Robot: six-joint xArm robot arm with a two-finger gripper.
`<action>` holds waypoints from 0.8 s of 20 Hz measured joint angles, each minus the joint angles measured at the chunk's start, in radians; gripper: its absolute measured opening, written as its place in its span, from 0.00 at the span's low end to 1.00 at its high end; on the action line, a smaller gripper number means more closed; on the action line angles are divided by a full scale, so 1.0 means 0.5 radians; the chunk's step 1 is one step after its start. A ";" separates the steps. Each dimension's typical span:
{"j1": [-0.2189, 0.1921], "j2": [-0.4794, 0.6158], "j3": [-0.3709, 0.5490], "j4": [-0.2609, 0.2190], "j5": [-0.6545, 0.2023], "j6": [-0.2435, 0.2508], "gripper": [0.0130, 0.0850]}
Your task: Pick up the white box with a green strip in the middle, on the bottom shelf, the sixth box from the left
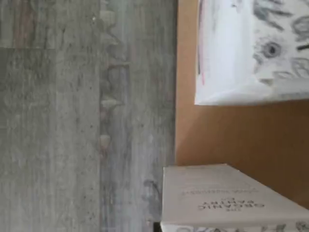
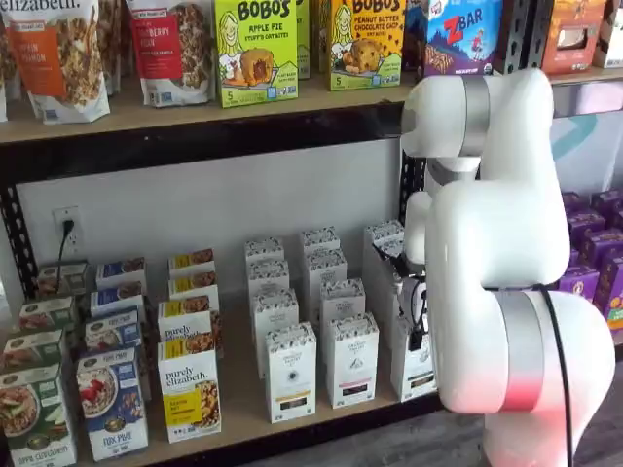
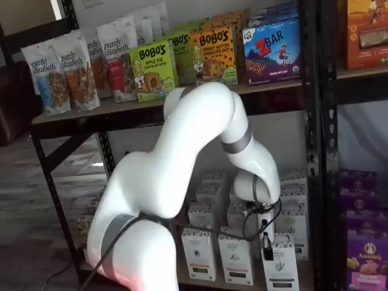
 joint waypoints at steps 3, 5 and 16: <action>0.001 -0.107 0.218 -0.170 -0.113 0.160 0.56; -0.006 -0.199 0.397 -0.291 -0.213 0.270 0.56; -0.070 -0.782 1.220 -0.865 -0.572 0.777 0.56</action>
